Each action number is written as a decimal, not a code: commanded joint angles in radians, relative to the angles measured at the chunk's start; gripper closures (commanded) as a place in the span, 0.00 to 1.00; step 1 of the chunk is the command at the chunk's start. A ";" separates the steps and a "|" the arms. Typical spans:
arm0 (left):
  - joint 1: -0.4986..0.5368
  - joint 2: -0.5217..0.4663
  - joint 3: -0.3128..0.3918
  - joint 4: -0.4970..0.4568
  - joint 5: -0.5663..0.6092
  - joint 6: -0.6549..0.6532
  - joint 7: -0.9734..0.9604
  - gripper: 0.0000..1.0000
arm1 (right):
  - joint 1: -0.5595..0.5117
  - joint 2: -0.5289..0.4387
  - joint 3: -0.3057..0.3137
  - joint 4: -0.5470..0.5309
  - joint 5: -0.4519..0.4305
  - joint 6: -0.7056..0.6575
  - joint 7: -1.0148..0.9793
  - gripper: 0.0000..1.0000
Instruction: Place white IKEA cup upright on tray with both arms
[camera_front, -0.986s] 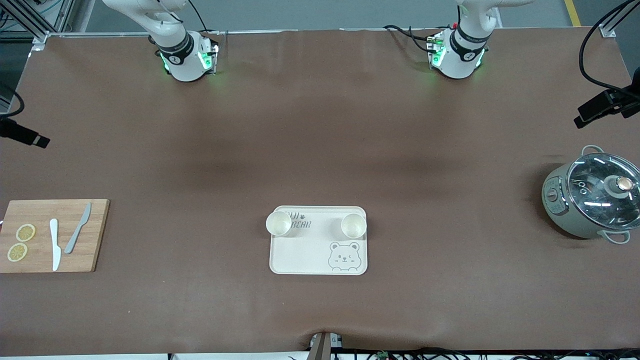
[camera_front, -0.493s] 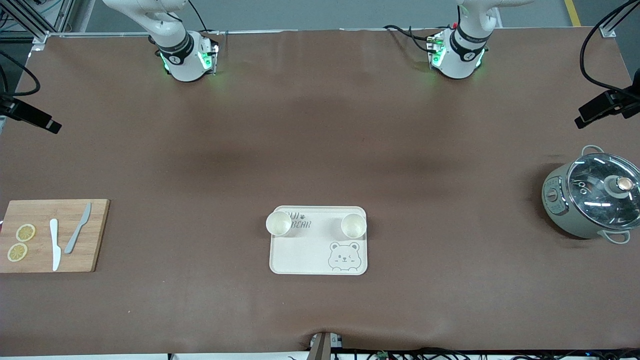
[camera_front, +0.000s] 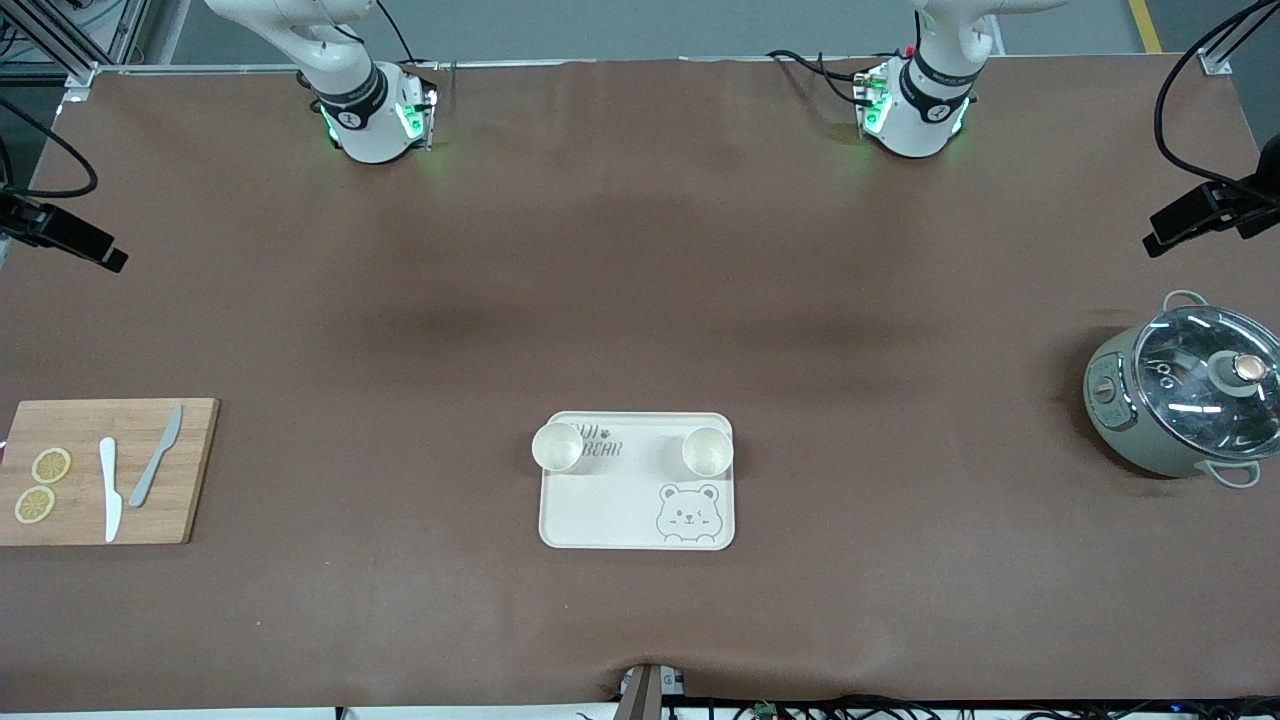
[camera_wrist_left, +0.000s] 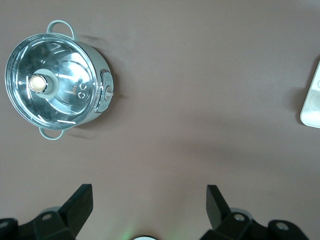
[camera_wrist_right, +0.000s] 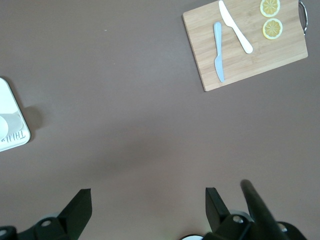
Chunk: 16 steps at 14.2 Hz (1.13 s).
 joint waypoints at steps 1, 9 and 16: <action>0.002 -0.020 -0.009 -0.029 0.008 0.016 0.020 0.00 | 0.003 -0.026 0.005 -0.025 -0.029 0.006 -0.015 0.00; -0.018 -0.012 -0.052 -0.041 0.006 0.019 0.032 0.00 | 0.004 -0.026 0.004 -0.024 -0.029 0.003 -0.015 0.00; -0.016 -0.009 -0.073 -0.032 0.011 0.011 0.044 0.00 | 0.004 -0.024 0.004 -0.024 -0.029 0.004 -0.015 0.00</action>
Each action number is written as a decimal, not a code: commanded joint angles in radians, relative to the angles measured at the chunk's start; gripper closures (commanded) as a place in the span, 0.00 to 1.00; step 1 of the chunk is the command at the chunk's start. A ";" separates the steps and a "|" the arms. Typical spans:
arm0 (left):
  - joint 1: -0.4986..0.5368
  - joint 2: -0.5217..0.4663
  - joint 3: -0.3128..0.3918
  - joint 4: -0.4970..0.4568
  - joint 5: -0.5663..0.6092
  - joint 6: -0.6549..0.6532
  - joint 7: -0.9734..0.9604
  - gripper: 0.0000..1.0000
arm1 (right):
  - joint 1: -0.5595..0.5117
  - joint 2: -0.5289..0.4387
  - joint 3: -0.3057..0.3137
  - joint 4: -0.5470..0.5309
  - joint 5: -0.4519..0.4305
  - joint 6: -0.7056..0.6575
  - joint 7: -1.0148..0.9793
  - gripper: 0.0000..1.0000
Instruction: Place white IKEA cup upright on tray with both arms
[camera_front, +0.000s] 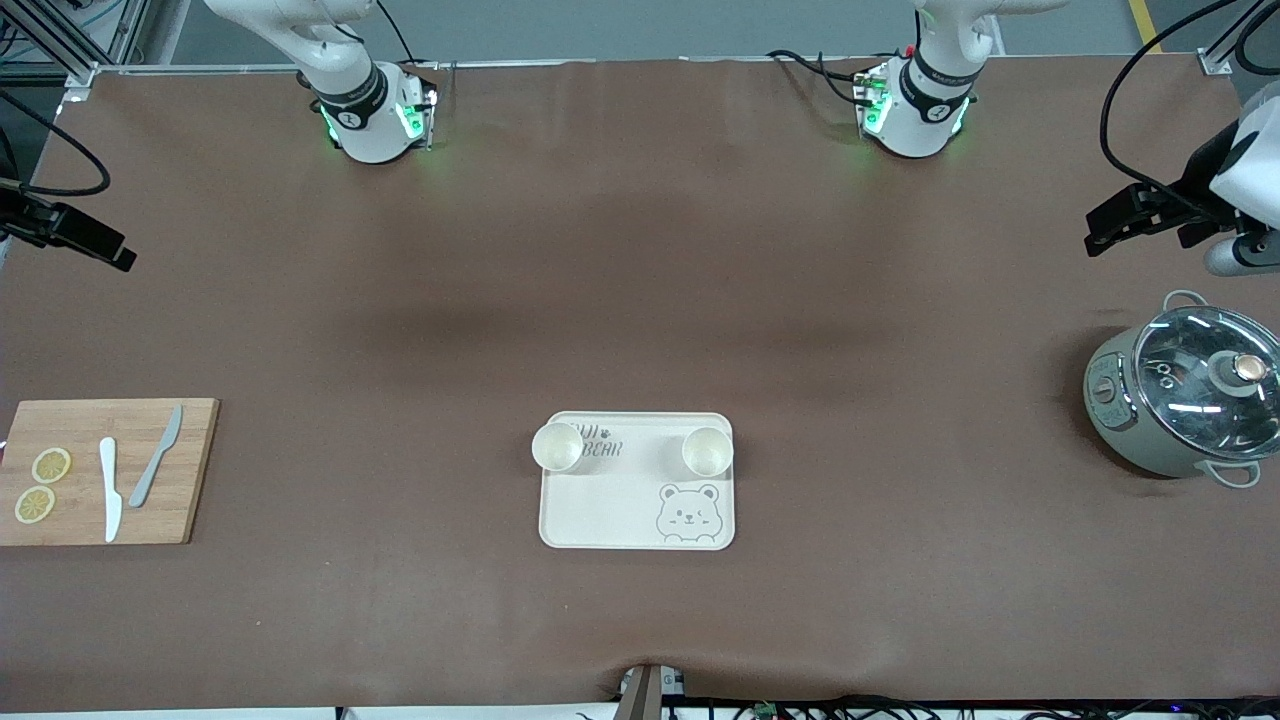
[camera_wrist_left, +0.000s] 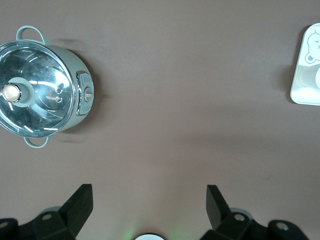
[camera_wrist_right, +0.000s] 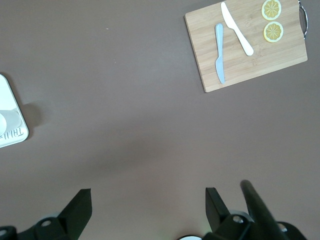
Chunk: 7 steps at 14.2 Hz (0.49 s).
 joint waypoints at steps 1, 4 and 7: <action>0.003 -0.011 -0.013 -0.003 0.012 -0.006 0.019 0.00 | 0.000 -0.023 0.004 -0.023 -0.021 0.005 -0.007 0.00; 0.006 -0.020 -0.017 -0.010 0.009 -0.031 0.025 0.00 | -0.002 -0.023 0.004 -0.022 -0.021 0.006 -0.008 0.00; 0.009 -0.036 -0.020 -0.028 0.005 -0.031 0.027 0.00 | -0.002 -0.023 0.004 -0.022 -0.021 0.008 -0.008 0.00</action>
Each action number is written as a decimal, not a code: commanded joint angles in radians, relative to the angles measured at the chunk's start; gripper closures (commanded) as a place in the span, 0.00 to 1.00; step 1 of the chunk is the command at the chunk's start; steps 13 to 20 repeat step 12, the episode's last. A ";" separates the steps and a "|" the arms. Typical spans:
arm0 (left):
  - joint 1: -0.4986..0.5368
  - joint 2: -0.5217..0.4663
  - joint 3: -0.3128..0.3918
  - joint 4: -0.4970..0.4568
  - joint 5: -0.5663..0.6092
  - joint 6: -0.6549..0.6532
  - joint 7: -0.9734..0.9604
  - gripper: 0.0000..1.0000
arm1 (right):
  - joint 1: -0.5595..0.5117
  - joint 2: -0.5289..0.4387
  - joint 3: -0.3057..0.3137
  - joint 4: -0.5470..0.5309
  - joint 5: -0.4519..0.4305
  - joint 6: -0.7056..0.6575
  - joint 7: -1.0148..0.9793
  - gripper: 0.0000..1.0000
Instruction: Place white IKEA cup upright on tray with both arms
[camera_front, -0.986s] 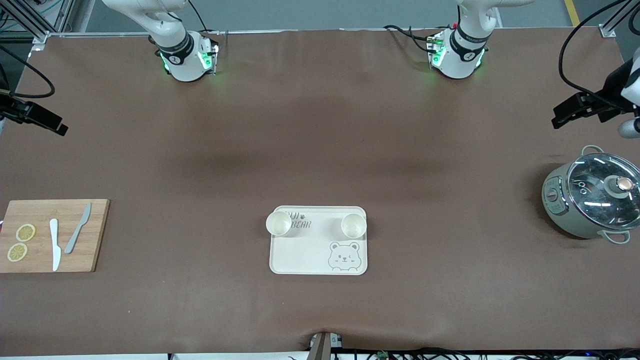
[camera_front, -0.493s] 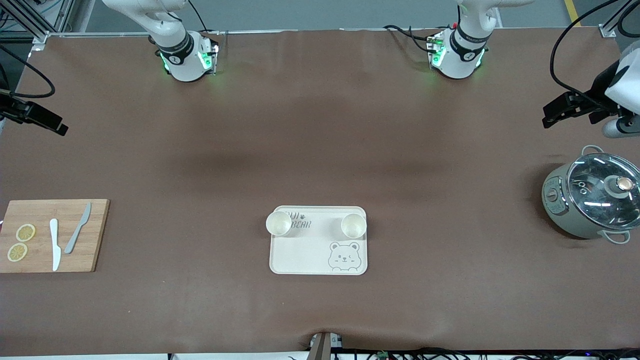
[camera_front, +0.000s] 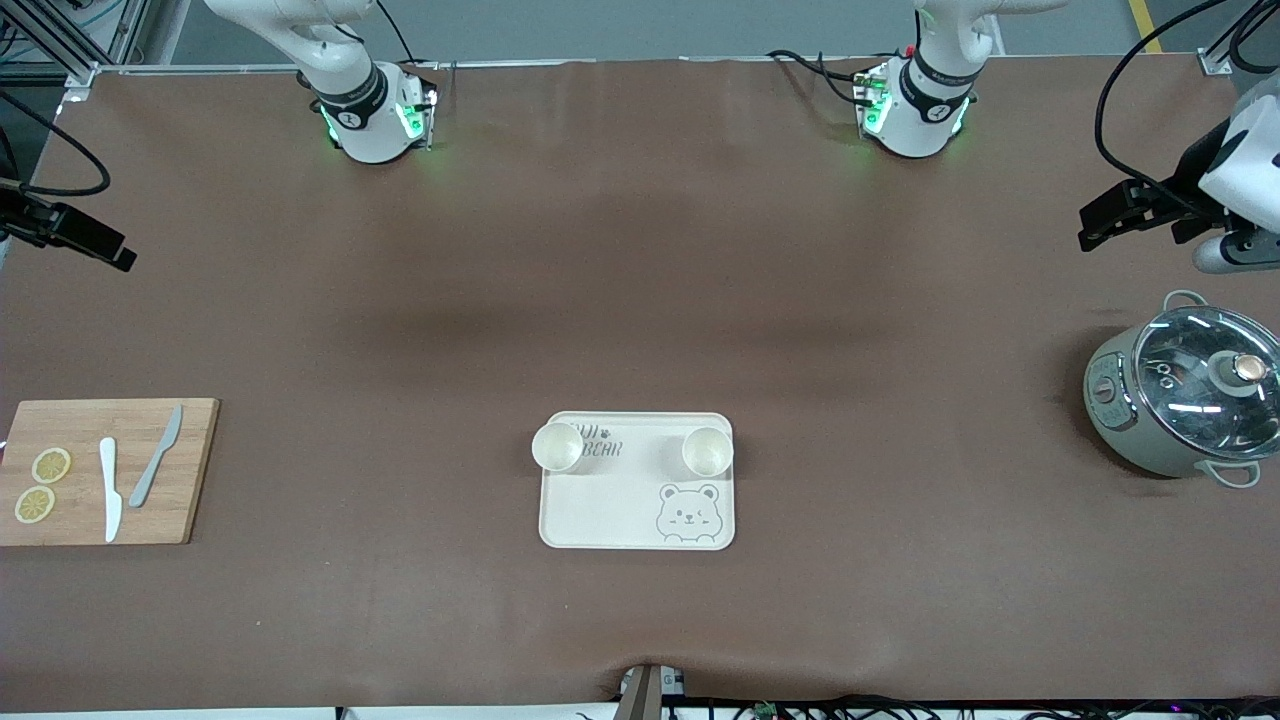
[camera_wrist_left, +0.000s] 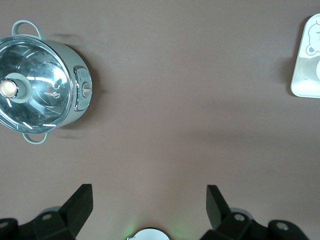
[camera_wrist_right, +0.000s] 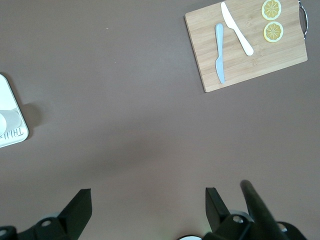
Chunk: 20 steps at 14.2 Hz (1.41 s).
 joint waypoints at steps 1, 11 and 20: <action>0.009 -0.039 -0.010 -0.029 0.005 -0.007 0.025 0.00 | -0.002 -0.023 0.004 -0.022 -0.021 0.008 -0.008 0.00; 0.012 -0.037 -0.007 0.000 0.005 -0.030 0.023 0.00 | -0.002 -0.023 0.004 -0.022 -0.021 0.008 -0.008 0.00; 0.012 -0.037 -0.007 0.000 0.005 -0.030 0.022 0.00 | -0.002 -0.023 0.004 -0.022 -0.021 0.008 -0.008 0.00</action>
